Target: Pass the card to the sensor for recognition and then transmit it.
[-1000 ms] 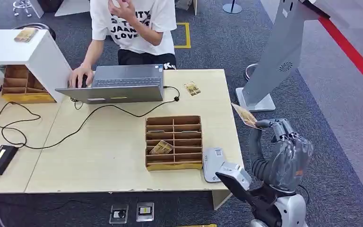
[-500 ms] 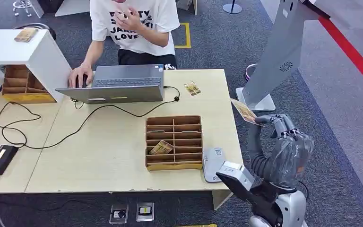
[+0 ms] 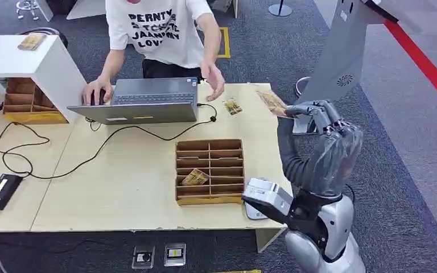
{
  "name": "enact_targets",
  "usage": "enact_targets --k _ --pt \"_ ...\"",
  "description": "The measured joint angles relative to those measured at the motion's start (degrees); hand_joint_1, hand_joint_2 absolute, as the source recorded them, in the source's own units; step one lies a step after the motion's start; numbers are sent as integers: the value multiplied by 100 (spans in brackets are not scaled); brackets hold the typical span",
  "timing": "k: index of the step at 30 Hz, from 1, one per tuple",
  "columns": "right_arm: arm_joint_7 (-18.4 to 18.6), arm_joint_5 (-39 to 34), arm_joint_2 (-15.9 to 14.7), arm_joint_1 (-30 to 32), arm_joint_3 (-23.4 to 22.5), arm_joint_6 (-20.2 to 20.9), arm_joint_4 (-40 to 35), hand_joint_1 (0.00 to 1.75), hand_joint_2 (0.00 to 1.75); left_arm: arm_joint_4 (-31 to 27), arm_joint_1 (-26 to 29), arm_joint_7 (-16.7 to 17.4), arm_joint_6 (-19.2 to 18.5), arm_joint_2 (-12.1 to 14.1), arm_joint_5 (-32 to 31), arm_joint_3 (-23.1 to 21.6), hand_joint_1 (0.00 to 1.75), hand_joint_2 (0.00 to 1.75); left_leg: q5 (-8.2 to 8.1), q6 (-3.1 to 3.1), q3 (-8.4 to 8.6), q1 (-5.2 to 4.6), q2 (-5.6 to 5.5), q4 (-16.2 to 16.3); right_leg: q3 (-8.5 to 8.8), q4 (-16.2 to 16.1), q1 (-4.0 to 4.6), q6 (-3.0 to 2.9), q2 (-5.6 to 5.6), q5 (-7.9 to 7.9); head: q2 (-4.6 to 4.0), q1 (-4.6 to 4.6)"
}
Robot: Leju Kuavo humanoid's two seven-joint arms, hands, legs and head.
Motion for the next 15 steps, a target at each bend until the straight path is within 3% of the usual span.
enact_targets --k 9,15 --pt "-485 -555 608 -1116 634 13 1226 175 175 0 -17 26 24 -105 44 -42 0 0 4 1 -8 1 -5 0 -2 0 2 0 -6 0 0 2" --pt "-290 -638 916 -1849 778 15 2149 175 175 0 -26 31 22 -127 63 -90 0 0 6 3 -8 1 -8 1 -4 1 1 0 -8 0 0 2"
